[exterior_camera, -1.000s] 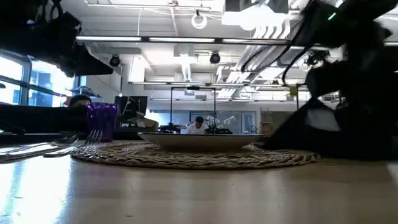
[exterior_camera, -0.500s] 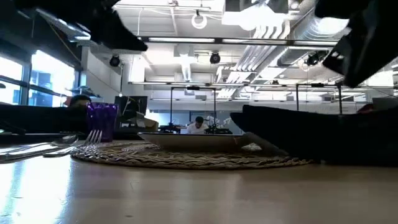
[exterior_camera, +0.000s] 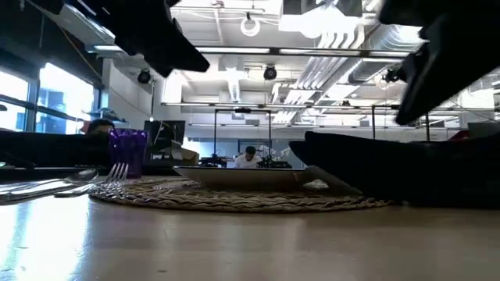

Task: Set table place
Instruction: Fold the blue napkin

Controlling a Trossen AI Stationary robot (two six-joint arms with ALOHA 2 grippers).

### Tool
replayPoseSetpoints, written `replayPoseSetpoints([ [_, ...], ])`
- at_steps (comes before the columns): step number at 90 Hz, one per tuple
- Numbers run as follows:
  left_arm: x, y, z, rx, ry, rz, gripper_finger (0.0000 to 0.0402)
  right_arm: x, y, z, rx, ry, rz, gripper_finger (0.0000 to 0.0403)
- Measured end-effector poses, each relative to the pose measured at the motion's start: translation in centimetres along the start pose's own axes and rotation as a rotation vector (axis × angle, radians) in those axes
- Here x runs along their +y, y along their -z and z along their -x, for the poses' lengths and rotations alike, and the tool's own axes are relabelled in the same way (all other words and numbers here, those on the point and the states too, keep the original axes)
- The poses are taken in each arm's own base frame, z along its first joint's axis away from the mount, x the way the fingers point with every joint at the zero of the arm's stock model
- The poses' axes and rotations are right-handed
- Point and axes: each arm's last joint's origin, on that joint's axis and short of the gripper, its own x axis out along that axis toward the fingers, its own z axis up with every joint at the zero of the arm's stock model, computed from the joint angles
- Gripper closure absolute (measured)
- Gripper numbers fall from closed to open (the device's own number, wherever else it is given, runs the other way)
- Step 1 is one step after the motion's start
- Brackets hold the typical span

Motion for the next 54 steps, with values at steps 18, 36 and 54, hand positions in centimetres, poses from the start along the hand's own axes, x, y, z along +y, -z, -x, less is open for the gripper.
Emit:
replayPoseSetpoints([
  [18, -0.3, 1.1, -1.8, 0.027, -0.007, 0.014, 0.0402, -1.4, -3.7, -2.1, 0.001, 0.004, -0.073, 0.0282],
  [36, -0.4, 1.6, -2.3, 0.051, -0.011, 0.012, 0.0402, -1.1, -4.8, -5.2, 0.103, -0.072, 0.002, 0.0251],
  [54, -0.4, 1.6, -2.3, 0.05, -0.01, 0.011, 0.0402, -0.5, -4.7, -6.8, 0.138, -0.06, 0.027, 0.0283],
])
